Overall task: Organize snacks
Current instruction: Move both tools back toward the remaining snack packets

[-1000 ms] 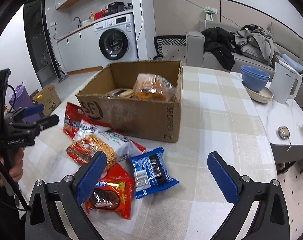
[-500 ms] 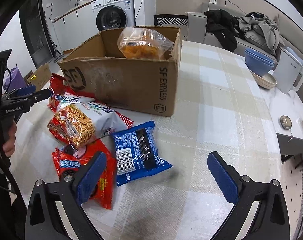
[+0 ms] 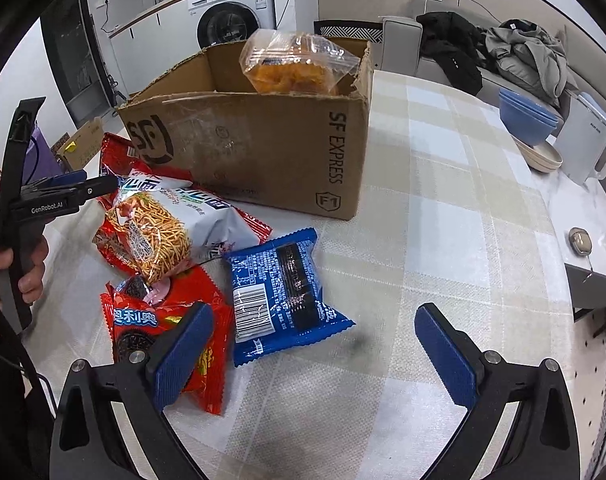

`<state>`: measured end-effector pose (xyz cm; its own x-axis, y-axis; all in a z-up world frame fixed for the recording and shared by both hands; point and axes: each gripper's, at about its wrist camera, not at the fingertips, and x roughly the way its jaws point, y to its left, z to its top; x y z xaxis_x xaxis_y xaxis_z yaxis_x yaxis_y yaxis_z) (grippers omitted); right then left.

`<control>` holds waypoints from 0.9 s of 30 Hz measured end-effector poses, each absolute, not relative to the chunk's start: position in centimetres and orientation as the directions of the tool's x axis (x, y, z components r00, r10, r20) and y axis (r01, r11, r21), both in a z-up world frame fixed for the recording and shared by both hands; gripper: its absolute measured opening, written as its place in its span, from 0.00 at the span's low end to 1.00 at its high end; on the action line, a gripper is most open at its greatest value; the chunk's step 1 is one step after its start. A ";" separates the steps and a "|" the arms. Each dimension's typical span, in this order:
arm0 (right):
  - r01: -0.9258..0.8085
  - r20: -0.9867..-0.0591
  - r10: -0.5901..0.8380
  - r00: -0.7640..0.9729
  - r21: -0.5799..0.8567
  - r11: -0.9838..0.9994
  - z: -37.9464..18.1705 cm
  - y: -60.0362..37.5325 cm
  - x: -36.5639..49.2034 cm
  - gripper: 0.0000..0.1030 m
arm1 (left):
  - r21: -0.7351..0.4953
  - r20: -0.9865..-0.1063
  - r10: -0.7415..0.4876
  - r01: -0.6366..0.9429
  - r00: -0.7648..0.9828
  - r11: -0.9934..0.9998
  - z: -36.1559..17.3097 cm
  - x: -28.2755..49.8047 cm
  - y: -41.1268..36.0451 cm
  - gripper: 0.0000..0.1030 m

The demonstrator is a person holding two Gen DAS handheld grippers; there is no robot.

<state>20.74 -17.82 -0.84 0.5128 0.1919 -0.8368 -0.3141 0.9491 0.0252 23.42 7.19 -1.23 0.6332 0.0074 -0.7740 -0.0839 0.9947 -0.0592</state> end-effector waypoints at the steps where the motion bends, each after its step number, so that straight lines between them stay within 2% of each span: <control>1: -0.313 -0.838 0.192 0.511 0.027 0.949 -0.9 -17.8 20.8 0.99 | -0.053 -0.774 0.011 -0.082 0.633 0.995 -1.3 23.6 7.1 0.99; 9: -0.295 -0.844 0.173 0.508 0.017 0.955 -1.6 -18.2 21.2 0.98 | -0.069 -0.786 -0.008 -0.075 0.618 0.995 -2.3 24.7 6.7 0.99; 12: -0.302 -0.846 0.174 0.505 0.016 0.953 -1.9 -18.1 21.3 0.95 | -0.078 -0.795 -0.022 -0.068 0.606 0.995 -2.8 24.7 6.4 0.95; 16: -0.316 -0.847 0.183 0.500 0.018 0.948 -2.2 -17.8 21.5 0.81 | -0.121 -0.797 -0.069 -0.047 0.600 0.992 -3.1 25.1 6.3 0.83; 19: -0.316 -0.845 0.177 0.504 0.010 0.949 -2.4 -17.5 21.3 0.78 | -0.142 -0.795 -0.099 -0.025 0.599 0.990 -3.3 25.3 6.0 0.74; 23: -0.332 -0.842 0.191 0.505 0.015 0.943 -2.5 -17.2 21.1 0.71 | -0.141 -0.792 -0.100 -0.021 0.603 0.990 -3.5 25.6 5.7 0.73; 25: -0.345 -0.840 0.206 0.502 0.024 0.938 -2.5 -16.9 20.9 0.63 | -0.148 -0.791 -0.104 -0.023 0.603 0.989 -3.6 25.4 5.7 0.72; 27: -0.348 -0.838 0.208 0.504 0.024 0.937 -2.4 -16.8 20.8 0.62 | -0.151 -0.790 -0.107 -0.023 0.604 0.988 -3.6 25.0 5.9 0.71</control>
<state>20.81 -16.76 -2.45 0.5036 0.2084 -0.8385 -0.3479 0.9372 0.0240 24.96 5.86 -3.64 0.6038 -0.1068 -0.7899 -0.0232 0.9882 -0.1513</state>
